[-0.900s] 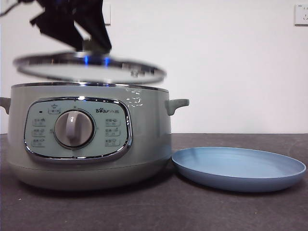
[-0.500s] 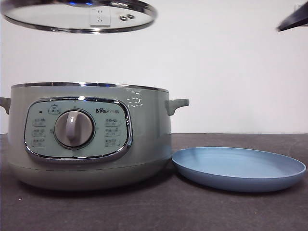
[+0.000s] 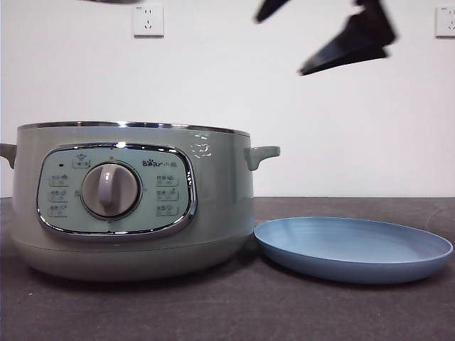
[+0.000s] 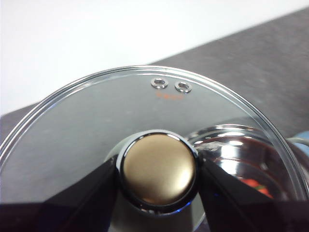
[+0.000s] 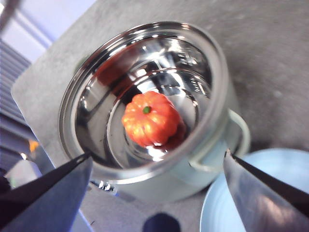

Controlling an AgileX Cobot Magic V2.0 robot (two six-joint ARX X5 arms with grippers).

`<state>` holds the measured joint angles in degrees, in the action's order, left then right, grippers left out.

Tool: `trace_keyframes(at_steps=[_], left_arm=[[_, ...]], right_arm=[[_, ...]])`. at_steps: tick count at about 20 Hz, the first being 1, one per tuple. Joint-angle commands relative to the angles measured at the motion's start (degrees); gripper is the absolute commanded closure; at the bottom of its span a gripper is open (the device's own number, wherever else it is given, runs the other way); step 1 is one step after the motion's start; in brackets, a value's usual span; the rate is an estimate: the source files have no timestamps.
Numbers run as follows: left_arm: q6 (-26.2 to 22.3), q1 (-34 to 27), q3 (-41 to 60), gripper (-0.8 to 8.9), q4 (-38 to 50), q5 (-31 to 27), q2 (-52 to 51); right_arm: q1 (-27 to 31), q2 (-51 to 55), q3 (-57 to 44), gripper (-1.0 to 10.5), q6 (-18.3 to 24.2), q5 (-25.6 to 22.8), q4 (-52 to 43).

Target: Take the pumpkin out from the steamer,put the pumpkin in the blue plate,close the lid

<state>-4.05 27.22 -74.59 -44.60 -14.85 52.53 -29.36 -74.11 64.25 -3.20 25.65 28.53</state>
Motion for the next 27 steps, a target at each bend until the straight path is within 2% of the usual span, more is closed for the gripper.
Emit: trace_keyframes(at_steps=[1,4,8,11,14,24,25,27], left_arm=[[-0.74,0.09,-0.85,8.22,1.53,-2.8,-3.19],[-0.74,0.09,-0.85,8.22,-0.35,-7.28,-7.21],[-0.74,0.09,-0.85,8.22,-1.68,-9.2,-10.45],[-0.72,0.09,-0.85,8.22,-2.62,-9.18,-10.62],[-0.72,0.09,-0.85,8.22,-3.74,-9.16,-10.58],[-0.72,0.09,-0.85,8.22,-3.91,-9.11,-10.58],[-0.72,0.09,-0.85,8.22,-3.91,-9.11,-10.58],[-0.72,0.09,-0.85,8.22,-3.91,-9.09,-10.58]], right_arm=[[-3.32,-5.01,5.49,4.1,3.23,-2.71,1.62],[-8.02,-13.73,15.85,4.0,6.88,-6.45,8.31],[-13.64,-26.03,30.86,4.0,10.88,-13.22,19.45],[-17.07,-33.03,37.64,4.0,12.37,-18.6,21.99],[-19.54,-37.83,39.85,4.0,14.36,-22.71,21.35],[-20.15,-47.19,39.91,4.2,14.88,-22.69,18.64],[-20.17,-47.19,39.91,5.2,14.86,-22.77,18.62],[-20.2,-47.17,39.91,9.7,14.88,-22.88,18.69]])
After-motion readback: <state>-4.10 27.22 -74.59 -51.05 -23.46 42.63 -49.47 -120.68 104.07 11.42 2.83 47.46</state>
